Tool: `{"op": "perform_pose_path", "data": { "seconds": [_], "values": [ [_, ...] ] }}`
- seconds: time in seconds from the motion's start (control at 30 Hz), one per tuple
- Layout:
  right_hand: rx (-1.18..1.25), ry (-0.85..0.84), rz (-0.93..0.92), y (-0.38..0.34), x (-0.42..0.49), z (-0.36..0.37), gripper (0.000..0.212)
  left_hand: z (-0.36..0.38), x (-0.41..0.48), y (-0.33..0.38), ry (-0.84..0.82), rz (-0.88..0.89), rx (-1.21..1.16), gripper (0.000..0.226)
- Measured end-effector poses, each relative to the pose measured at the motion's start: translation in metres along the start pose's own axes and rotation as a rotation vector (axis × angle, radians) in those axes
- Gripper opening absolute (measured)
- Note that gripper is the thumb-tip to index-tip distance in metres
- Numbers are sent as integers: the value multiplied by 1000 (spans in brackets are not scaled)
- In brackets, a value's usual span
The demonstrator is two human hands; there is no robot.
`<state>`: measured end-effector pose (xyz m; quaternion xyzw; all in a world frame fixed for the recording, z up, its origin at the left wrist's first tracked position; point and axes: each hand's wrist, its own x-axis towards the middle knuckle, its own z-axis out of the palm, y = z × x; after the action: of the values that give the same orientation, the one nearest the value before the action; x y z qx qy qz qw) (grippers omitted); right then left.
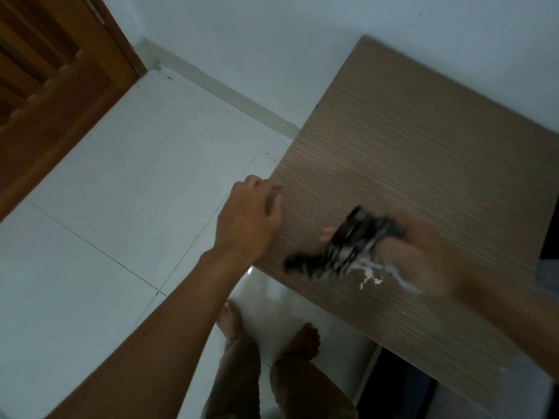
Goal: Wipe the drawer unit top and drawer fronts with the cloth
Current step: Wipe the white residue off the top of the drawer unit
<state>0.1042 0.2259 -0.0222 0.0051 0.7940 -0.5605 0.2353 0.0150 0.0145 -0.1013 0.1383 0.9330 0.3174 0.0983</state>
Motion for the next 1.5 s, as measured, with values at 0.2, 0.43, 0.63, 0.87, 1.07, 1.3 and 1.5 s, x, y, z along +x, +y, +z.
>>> {"op": "perform_pose_path", "data": {
  "seconds": [0.2,0.43,0.63,0.87,1.07,1.3,1.5],
  "values": [
    [-111,631,18,-26,-10,-55,32,25,3,31,-350,66,274,59],
    [-434,748,238,30,10,-70,30,28,14,43,-552,-55,277,67],
    [-524,636,223,95,27,-48,63,26,16,44,-573,-79,268,68],
    [-736,472,-45,113,22,-26,64,27,16,45,-574,-81,276,67],
    [-665,458,-87,108,4,19,75,24,16,44,-572,-35,331,68],
    [-622,458,-51,103,-20,88,67,18,17,40,-611,13,336,64],
    [-400,565,-30,84,-46,164,59,13,12,37,-648,65,361,64]
  ]
}}
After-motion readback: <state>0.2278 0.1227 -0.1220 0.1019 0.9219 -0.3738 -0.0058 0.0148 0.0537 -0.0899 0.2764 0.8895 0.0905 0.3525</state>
